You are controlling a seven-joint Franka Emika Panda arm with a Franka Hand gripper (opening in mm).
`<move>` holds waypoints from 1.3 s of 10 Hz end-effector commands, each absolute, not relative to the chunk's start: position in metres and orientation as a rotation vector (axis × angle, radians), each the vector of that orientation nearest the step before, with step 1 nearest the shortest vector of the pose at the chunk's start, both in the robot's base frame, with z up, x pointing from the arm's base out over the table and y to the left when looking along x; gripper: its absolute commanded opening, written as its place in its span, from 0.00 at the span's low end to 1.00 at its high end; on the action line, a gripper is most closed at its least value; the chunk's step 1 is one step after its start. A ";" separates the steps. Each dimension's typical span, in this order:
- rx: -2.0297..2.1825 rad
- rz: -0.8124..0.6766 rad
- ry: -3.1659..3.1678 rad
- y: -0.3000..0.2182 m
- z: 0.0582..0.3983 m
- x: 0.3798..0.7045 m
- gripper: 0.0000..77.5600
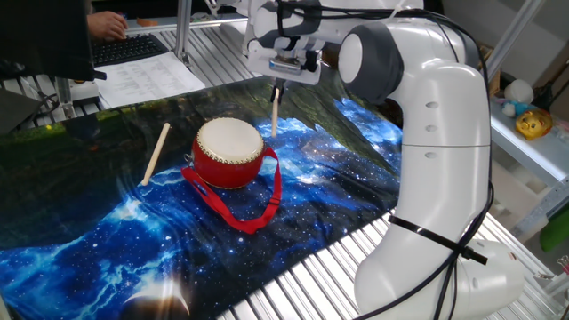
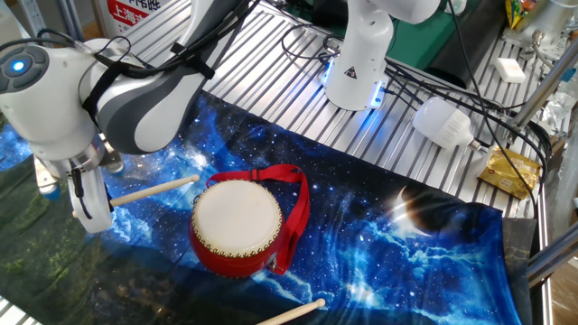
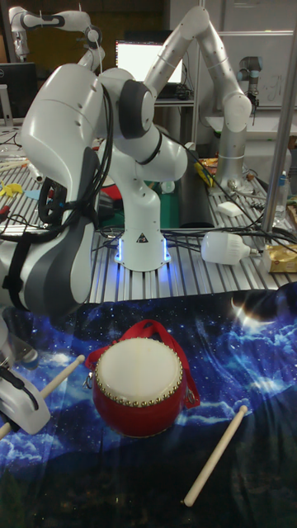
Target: Play the drum
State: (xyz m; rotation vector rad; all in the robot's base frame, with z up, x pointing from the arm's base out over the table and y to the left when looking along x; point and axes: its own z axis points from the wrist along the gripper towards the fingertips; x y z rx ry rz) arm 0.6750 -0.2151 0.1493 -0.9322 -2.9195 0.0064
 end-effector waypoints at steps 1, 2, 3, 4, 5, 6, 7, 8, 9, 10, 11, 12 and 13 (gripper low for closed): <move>-0.949 0.008 -2.911 -0.216 0.157 0.681 0.02; -0.945 0.008 -2.911 -0.216 0.157 0.681 0.02; -0.944 0.010 -2.913 -0.216 0.159 0.683 0.02; -0.955 0.017 -2.912 -0.216 0.161 0.687 0.02; -0.946 0.015 -2.914 -0.216 0.163 0.690 0.02; -0.946 0.015 -2.914 -0.216 0.163 0.690 0.02; -0.936 0.020 -2.915 -0.216 0.163 0.690 0.02; -0.945 0.016 -2.909 -0.216 0.163 0.690 0.02; -0.959 0.017 -2.905 -0.216 0.163 0.690 0.02; -0.985 0.023 -2.910 -0.216 0.163 0.690 0.02; -1.000 0.019 -2.905 -0.216 0.163 0.690 0.02; -0.992 -0.006 -2.897 -0.216 0.163 0.690 0.02; -0.988 -0.027 -2.905 -0.216 0.163 0.690 0.02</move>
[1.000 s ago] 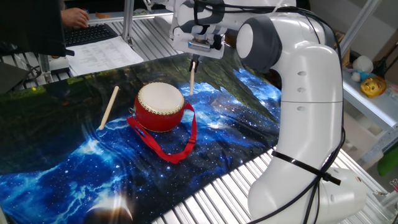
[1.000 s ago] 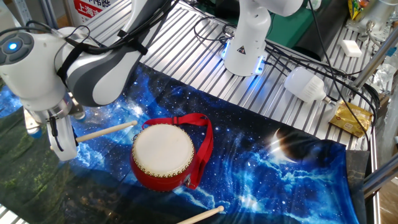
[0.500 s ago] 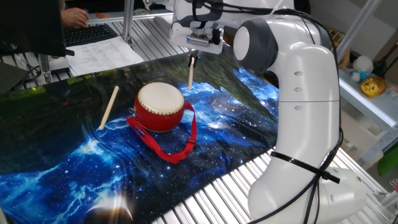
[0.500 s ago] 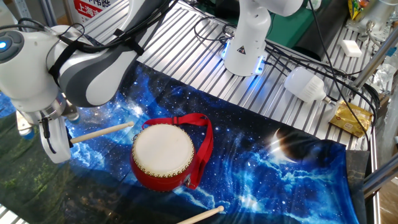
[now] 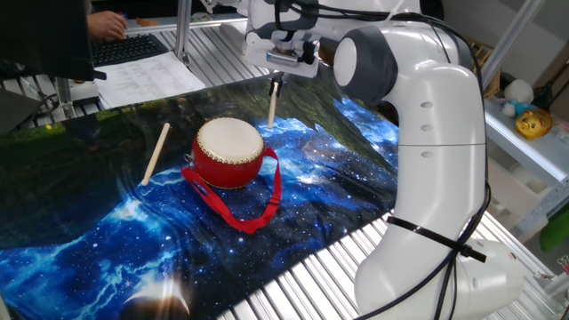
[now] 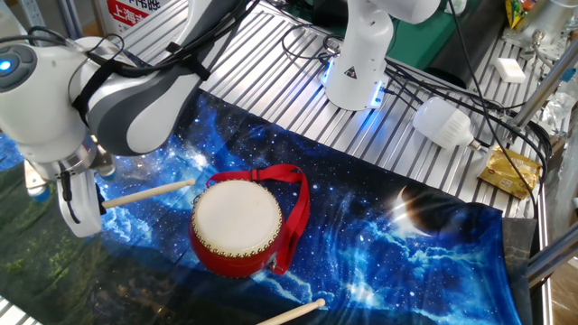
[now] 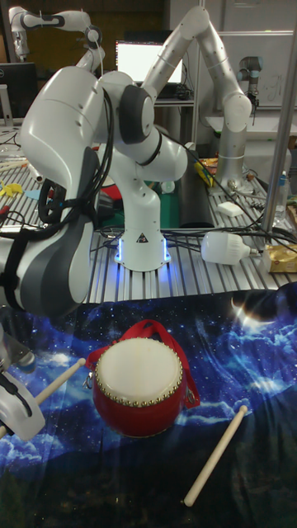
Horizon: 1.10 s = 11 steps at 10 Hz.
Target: Play the drum
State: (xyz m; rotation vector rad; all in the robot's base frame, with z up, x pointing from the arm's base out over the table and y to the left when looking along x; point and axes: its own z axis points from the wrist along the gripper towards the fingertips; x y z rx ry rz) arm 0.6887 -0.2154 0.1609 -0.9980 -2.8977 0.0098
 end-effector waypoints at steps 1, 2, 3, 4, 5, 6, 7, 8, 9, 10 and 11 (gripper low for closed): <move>-0.988 -0.028 -2.914 -0.216 0.163 0.690 0.02; -1.004 -0.033 -2.930 -0.216 0.163 0.690 0.02; -1.012 -0.041 -2.926 -0.216 0.163 0.690 0.02; -1.016 -0.033 -2.933 -0.216 0.163 0.690 0.02; -1.012 -0.023 -2.917 -0.216 0.163 0.690 0.02; -1.017 -0.014 -2.894 -0.216 0.163 0.690 0.02; -1.027 -0.003 -2.871 -0.216 0.163 0.690 0.02; -1.044 0.005 -2.853 -0.216 0.167 0.688 0.02; -1.049 0.006 -2.851 -0.215 0.169 0.687 0.02; -1.057 0.024 -2.848 -0.216 0.182 0.683 0.02; -1.042 0.025 -2.845 -0.217 0.187 0.682 0.02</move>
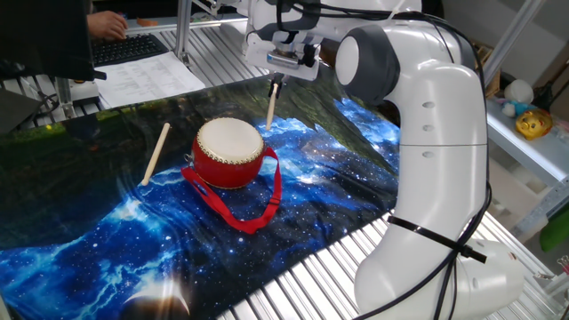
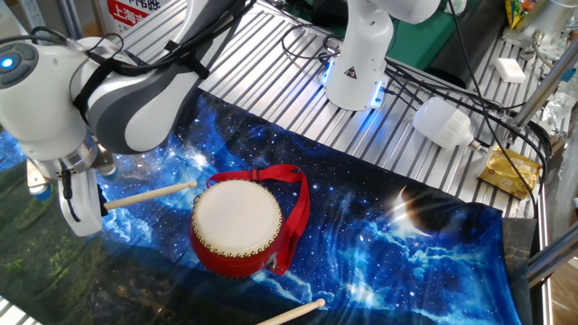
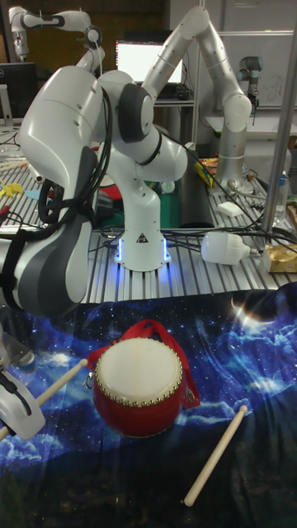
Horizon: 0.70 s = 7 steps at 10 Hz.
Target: Play the drum
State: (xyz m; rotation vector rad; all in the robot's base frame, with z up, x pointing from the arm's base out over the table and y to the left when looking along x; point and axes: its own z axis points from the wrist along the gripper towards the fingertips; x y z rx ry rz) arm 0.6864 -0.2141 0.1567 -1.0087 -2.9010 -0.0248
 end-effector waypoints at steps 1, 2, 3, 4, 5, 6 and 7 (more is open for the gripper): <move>-1.040 0.027 -2.843 -0.217 0.190 0.682 0.02; -1.041 0.027 -2.844 -0.217 0.190 0.681 0.02; -1.053 0.036 -2.848 -0.218 0.193 0.681 0.02; -1.056 0.037 -2.847 -0.218 0.196 0.680 0.02; -1.064 0.030 -2.842 -0.220 0.203 0.679 0.02; -1.075 0.016 -2.833 -0.221 0.212 0.675 0.02; -1.090 0.015 -2.827 -0.220 0.217 0.674 0.02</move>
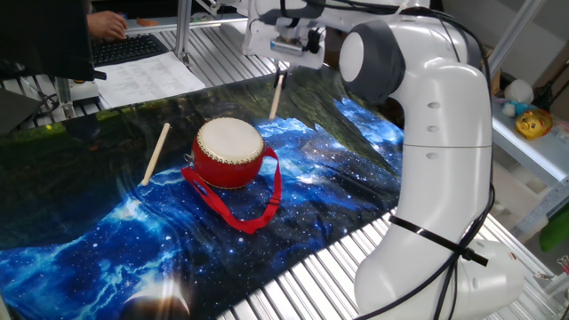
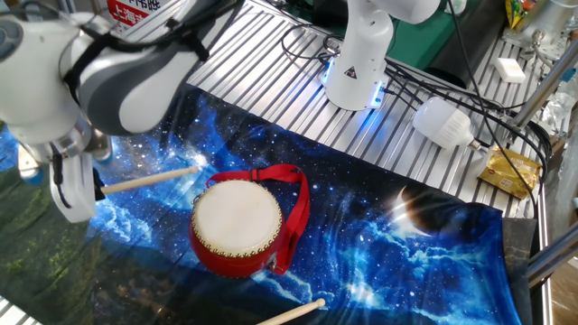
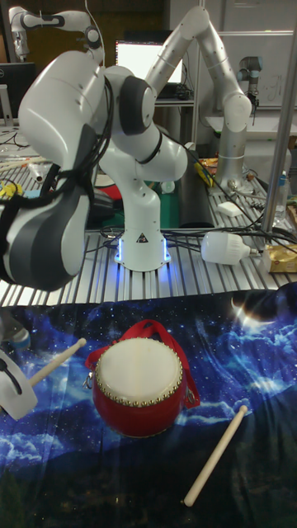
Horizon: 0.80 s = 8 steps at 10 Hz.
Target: Play the drum
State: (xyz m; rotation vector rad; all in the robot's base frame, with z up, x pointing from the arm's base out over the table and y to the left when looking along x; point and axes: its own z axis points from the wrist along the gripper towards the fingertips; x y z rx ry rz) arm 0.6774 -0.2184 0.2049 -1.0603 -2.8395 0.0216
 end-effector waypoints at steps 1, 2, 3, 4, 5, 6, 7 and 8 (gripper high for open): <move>-1.117 0.021 -2.815 -0.218 0.223 0.674 0.02; -1.143 0.017 -2.800 -0.220 0.230 0.675 0.02; -1.154 0.017 -2.796 -0.220 0.230 0.675 0.02; -1.235 0.016 -2.764 -0.220 0.235 0.678 0.02; -1.250 0.014 -2.756 -0.221 0.238 0.678 0.02; -1.251 0.014 -2.756 -0.221 0.238 0.678 0.02; -1.253 0.013 -2.757 -0.221 0.239 0.677 0.02; -1.256 0.019 -2.763 -0.221 0.239 0.677 0.02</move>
